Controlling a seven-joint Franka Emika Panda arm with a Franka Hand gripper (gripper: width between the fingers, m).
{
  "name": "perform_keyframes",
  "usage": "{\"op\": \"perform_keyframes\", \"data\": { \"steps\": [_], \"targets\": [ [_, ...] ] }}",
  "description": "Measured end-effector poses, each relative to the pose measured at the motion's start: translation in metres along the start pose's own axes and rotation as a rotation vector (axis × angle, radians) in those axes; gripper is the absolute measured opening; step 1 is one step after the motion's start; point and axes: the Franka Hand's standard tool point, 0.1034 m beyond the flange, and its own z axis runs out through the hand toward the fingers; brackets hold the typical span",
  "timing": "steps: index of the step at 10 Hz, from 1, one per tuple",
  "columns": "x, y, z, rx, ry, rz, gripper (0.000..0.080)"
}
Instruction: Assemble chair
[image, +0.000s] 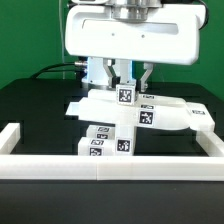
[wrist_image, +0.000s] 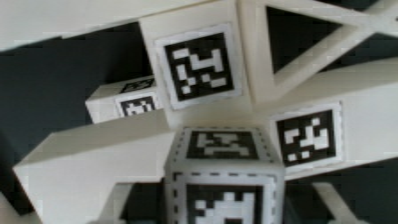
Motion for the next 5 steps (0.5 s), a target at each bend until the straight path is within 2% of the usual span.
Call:
{"op": "perform_keyframes", "data": {
  "steps": [5],
  "targets": [
    [0.0006,0.0004,0.0002,0.030,-0.016,0.390,0.0288]
  ]
}}
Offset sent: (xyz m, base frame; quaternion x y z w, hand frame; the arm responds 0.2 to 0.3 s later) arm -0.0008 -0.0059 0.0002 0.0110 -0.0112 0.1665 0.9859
